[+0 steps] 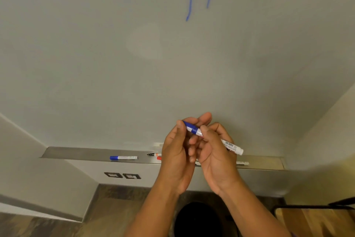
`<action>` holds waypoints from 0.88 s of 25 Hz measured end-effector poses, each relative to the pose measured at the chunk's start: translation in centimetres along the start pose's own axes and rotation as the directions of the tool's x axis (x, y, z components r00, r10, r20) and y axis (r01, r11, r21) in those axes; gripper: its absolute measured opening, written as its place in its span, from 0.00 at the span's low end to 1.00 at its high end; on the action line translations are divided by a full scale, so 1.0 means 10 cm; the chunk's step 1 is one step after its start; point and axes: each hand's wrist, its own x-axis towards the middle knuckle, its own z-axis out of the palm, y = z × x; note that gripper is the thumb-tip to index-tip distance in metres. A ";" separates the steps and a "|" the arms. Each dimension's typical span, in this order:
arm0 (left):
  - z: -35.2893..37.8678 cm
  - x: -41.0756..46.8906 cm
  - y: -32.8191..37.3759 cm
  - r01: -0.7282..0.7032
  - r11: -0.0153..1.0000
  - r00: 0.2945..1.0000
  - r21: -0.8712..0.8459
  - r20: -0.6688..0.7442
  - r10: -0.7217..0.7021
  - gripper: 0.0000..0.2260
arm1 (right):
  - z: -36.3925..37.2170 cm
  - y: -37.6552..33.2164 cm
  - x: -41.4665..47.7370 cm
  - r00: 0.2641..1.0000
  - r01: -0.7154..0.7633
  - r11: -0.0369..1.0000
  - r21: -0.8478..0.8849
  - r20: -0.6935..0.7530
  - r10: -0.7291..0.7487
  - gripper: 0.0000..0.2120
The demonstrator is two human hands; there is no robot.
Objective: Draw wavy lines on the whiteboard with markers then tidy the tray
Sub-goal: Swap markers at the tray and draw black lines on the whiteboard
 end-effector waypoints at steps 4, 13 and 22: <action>0.21 -0.07 0.03 0.030 1.000 0.993 -0.006 -0.114 -0.030 0.18 | -0.03 -0.08 -0.06 0.982 0.185 0.963 -0.198 0.012 -0.187 0.11; 0.42 -0.10 0.39 0.074 0.989 0.981 -0.127 -0.171 -0.096 0.20 | 0.20 -0.15 -0.15 0.923 0.375 0.882 -0.284 0.025 -0.384 0.07; 0.36 0.19 0.97 -0.359 0.908 0.923 0.217 -0.066 0.380 0.17 | 0.55 -0.48 0.15 0.825 0.554 0.765 -0.328 0.099 -0.556 0.06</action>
